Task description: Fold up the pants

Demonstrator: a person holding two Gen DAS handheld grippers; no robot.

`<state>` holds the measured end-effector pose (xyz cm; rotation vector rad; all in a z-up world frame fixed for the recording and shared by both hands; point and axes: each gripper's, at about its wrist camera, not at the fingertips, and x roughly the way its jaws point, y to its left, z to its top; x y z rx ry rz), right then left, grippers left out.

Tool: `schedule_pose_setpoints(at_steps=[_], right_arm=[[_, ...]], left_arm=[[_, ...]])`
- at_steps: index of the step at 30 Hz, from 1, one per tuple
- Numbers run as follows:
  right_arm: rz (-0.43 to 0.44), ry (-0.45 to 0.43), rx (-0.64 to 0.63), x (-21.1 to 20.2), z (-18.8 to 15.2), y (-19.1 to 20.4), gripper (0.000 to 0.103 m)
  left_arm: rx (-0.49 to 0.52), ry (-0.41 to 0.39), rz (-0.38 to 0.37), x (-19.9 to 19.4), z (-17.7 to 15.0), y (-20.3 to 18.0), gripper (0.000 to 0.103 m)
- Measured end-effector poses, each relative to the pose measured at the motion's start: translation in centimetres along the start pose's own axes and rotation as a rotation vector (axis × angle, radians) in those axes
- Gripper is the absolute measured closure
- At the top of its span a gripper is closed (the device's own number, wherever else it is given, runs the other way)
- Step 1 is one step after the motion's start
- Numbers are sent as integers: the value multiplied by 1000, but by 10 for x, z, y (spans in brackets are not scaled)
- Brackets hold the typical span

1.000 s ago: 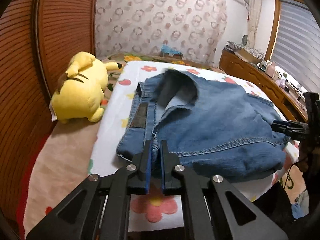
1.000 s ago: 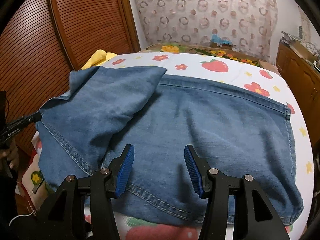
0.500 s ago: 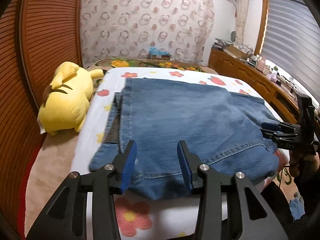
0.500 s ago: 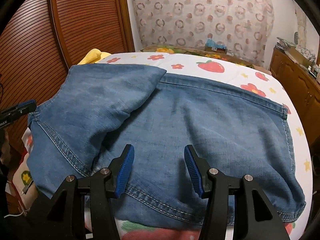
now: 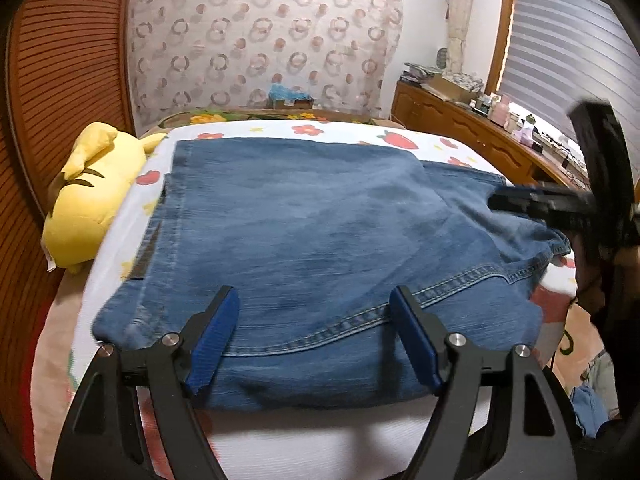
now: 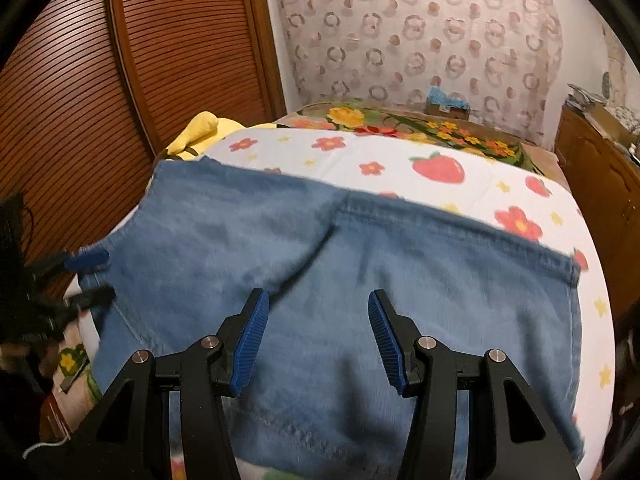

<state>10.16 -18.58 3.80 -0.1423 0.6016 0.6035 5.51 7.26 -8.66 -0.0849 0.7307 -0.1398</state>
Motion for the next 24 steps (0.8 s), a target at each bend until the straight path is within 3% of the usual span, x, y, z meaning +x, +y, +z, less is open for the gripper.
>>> schedule_pose_setpoints(at_steps=[8, 14, 24], right_arm=[[8, 72, -27, 17, 42, 4, 49], [23, 50, -53, -11, 43, 10, 49], [-39, 8, -57, -68, 38, -4, 49]], left_arm=[[-1, 11, -7, 2, -4, -6, 25], [10, -10, -48, -7, 2, -21, 25], [71, -6, -133, 0, 18, -69, 25]])
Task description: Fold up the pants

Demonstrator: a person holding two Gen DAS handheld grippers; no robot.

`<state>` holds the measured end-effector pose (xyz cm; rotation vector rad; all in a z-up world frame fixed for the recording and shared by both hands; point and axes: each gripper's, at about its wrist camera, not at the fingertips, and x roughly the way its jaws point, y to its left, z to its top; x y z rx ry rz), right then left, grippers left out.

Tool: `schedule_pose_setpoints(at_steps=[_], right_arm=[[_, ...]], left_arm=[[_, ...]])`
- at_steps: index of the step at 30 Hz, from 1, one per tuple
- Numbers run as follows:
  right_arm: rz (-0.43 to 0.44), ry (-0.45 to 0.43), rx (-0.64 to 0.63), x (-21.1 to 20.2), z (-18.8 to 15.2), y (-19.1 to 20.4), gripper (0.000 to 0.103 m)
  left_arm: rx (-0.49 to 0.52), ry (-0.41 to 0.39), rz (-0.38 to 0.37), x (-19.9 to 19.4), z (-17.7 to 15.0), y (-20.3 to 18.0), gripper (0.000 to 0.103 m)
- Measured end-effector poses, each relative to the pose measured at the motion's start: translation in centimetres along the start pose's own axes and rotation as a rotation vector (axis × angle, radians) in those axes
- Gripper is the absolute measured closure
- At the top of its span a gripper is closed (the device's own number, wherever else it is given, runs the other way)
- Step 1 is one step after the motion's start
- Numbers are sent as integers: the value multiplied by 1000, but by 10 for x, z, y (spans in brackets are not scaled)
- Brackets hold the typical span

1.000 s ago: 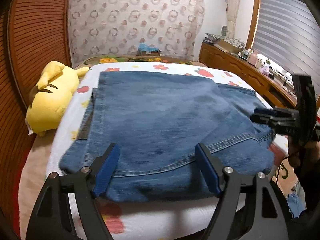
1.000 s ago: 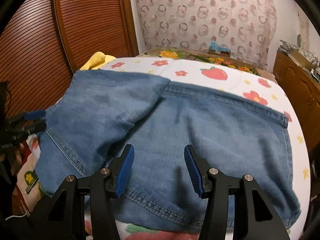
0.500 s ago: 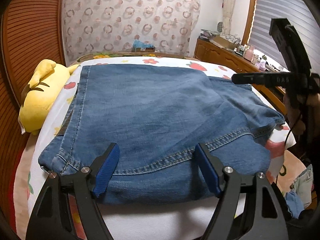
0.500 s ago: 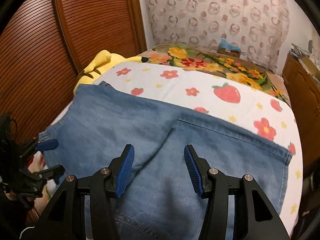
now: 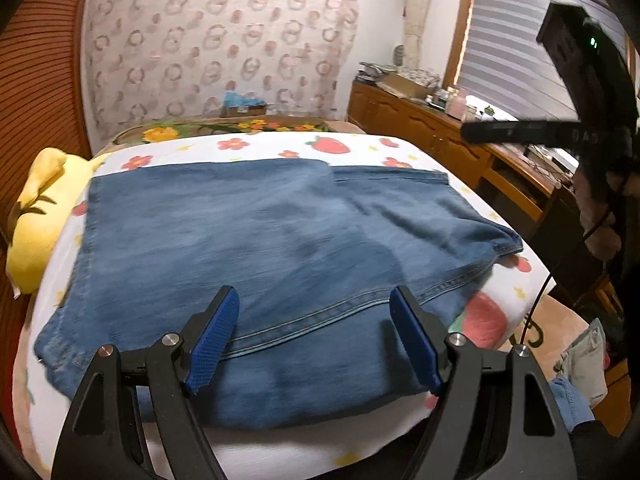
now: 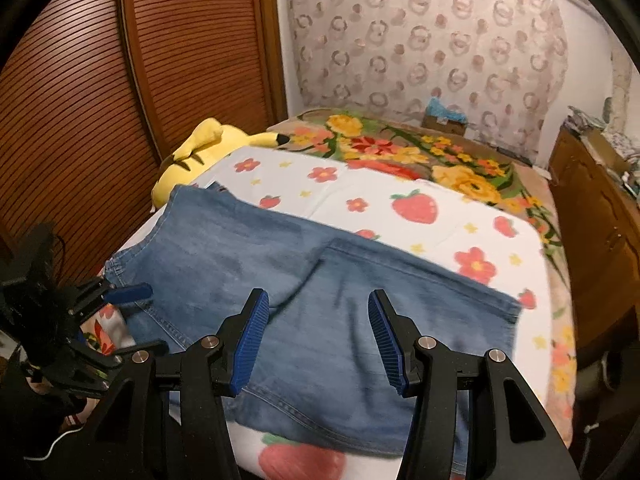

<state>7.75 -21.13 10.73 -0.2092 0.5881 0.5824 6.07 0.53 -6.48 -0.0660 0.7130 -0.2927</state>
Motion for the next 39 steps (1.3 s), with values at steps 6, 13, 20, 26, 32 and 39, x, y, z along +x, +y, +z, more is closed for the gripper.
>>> schedule_pose_setpoints(at_steps=[6, 13, 20, 26, 32, 39], right_arm=[[-5, -15, 26, -11, -3, -10, 49], [55, 32, 64, 39, 2, -14, 66], [102, 115, 123, 104, 18, -16, 73], [107, 185, 164, 148, 28, -16, 75], [144, 204, 196, 173, 28, -14, 95], [122, 89, 125, 150, 41, -5, 100]], left_arm=[[36, 51, 9, 20, -5, -16, 25], [20, 110, 23, 35, -20, -9, 25], [32, 107, 24, 35, -23, -8, 25], [32, 104, 15, 34, -23, -5, 25], [32, 103, 5, 32, -24, -3, 25], [42, 100, 7, 33, -23, -3, 25]])
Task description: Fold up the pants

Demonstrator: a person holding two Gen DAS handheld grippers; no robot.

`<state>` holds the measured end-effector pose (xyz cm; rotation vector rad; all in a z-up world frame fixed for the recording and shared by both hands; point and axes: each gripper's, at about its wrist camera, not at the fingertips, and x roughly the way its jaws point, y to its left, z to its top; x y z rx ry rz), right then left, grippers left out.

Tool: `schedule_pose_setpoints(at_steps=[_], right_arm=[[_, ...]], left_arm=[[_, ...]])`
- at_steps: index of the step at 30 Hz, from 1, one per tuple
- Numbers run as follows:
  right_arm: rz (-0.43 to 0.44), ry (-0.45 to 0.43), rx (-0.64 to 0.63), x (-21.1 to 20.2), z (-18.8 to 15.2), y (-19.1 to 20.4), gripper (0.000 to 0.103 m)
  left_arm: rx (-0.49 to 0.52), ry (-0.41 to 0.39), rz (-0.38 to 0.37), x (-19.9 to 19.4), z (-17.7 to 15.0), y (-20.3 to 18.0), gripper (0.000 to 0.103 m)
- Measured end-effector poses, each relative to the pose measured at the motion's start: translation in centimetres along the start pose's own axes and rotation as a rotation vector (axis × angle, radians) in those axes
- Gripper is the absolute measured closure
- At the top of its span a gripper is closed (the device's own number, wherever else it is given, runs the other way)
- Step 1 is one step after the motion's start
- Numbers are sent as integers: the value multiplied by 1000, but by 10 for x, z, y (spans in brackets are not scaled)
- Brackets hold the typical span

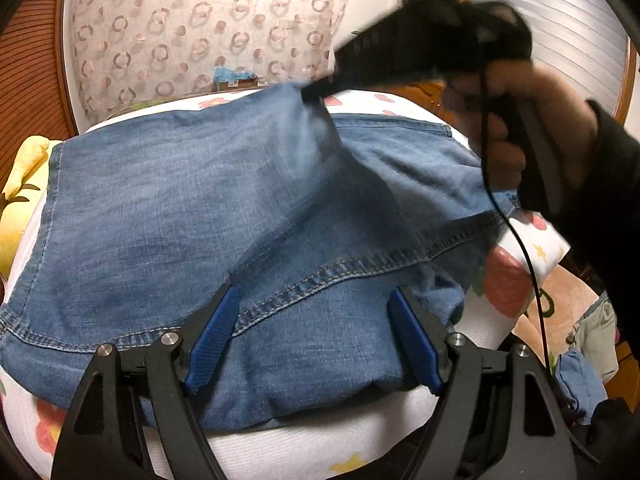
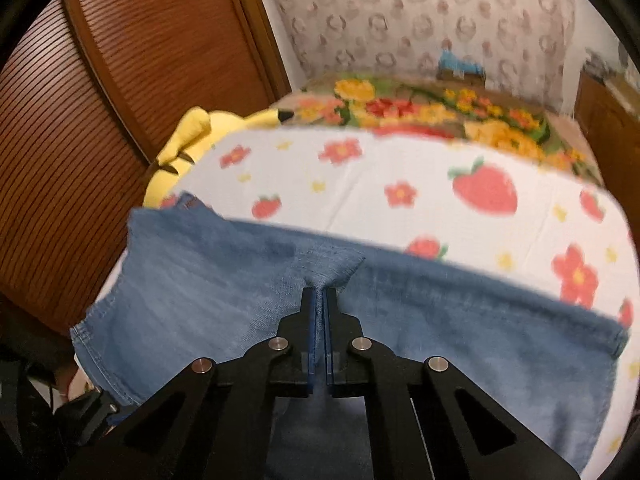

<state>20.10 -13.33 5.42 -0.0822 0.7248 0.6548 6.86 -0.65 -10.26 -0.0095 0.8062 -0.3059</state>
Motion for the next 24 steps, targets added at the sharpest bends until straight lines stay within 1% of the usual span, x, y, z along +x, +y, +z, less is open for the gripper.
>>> schedule_pose_setpoints(at_steps=[2, 5, 11, 13, 16, 18, 20, 23, 24], right_arm=[[-22, -37, -55, -10, 2, 12, 101], [-65, -65, -145, -17, 7, 34, 101], [-72, -114, -205, -19, 13, 58, 101], [-91, -103, -212, -10, 11, 58, 101], [-166, -16, -184, 16, 6, 47, 101], [-155, 7, -135, 29, 0, 33, 101], [-138, -9, -108, 30, -3, 23, 101], [-101, -89, -139, 14, -4, 29, 101], [-71, -121, -156, 2, -4, 33, 101]], left_arm=[[10, 1, 4, 0, 0, -1, 25], [19, -1, 6, 0, -1, -1, 25], [10, -8, -14, -4, -4, 2, 25], [6, -9, -20, -6, -5, 4, 25], [3, -8, -30, -7, -7, 4, 25], [-5, -13, -39, -10, -7, 6, 25], [-16, -20, -50, -13, -6, 7, 25], [-28, -35, -44, -20, -4, 11, 25], [-36, -43, -46, -24, -3, 12, 25]])
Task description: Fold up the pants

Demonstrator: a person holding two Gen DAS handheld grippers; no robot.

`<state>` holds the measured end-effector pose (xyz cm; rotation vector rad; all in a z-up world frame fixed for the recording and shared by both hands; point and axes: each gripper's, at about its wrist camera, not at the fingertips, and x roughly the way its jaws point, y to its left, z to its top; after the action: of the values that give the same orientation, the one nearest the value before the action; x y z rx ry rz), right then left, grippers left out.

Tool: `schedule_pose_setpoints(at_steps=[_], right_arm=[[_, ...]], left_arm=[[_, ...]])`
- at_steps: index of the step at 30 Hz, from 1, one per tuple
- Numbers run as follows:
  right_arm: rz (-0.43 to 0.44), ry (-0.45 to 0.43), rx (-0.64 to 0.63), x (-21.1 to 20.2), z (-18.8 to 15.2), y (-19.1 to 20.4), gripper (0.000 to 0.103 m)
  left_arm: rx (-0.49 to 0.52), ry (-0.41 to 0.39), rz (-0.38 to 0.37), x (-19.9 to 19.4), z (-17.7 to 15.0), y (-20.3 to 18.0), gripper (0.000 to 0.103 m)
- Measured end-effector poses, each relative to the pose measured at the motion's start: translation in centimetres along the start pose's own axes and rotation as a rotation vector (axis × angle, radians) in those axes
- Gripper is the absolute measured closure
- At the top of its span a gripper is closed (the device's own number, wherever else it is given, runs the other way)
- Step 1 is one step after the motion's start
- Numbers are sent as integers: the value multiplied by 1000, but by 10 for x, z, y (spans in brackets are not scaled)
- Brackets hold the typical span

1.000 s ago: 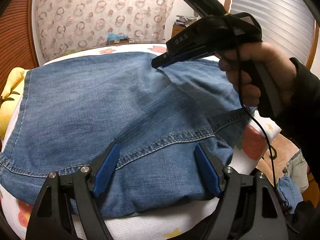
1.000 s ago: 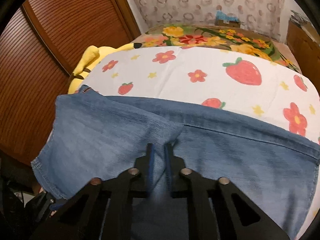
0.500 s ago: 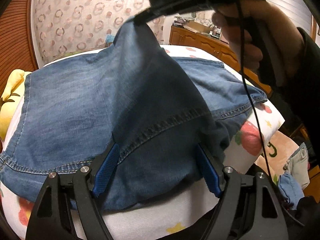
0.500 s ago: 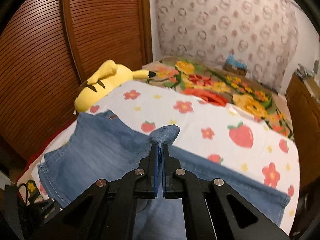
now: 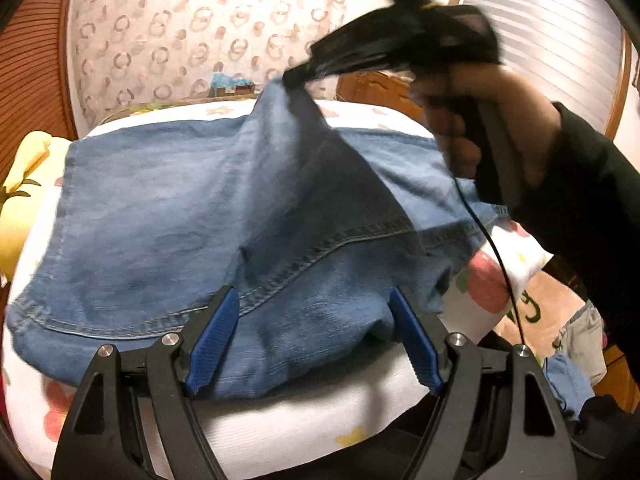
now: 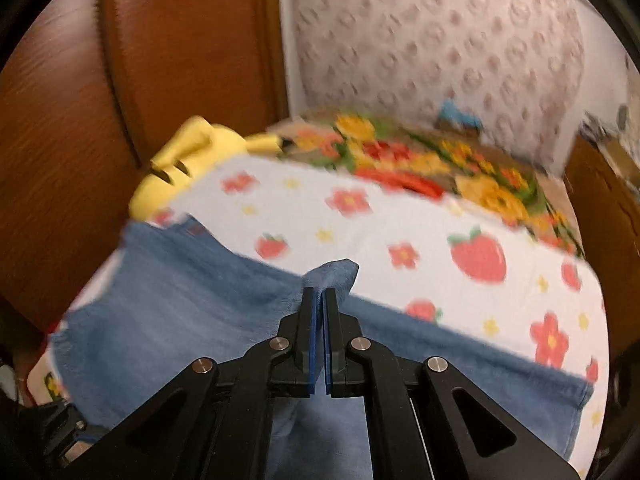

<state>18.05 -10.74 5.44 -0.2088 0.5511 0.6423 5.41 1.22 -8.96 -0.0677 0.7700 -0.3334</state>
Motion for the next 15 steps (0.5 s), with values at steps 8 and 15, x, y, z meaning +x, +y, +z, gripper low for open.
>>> schedule_pose_setpoints(at_steps=[8, 15], right_arm=[[14, -185, -31, -56, 27, 14, 103], [-20, -9, 49, -17, 9, -5, 103]], left_arm=[[-24, -99, 46, -38, 11, 19, 25], [-64, -95, 115, -36, 22, 52, 25]])
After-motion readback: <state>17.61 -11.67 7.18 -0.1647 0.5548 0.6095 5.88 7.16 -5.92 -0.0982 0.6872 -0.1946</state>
